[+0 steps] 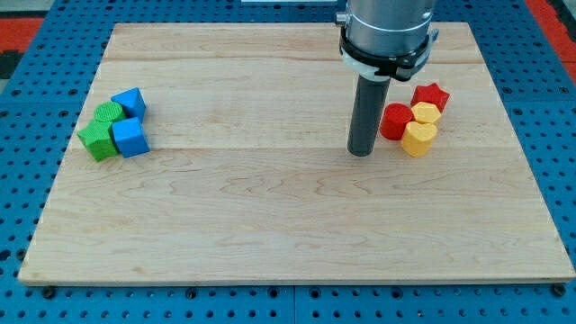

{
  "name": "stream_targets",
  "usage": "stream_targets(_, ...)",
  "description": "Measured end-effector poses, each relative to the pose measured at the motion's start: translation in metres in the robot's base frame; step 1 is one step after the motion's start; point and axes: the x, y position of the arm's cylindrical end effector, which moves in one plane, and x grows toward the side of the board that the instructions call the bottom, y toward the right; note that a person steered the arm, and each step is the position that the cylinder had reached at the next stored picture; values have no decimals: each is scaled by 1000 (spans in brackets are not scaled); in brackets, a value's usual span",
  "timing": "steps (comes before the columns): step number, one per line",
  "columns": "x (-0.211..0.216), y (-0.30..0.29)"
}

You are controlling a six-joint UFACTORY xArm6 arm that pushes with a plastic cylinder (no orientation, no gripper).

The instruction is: Move the green star closer to blue triangle

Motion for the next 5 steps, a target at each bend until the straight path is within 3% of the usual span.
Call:
stream_targets(3, -8, -2)
stream_targets(5, 12, -79)
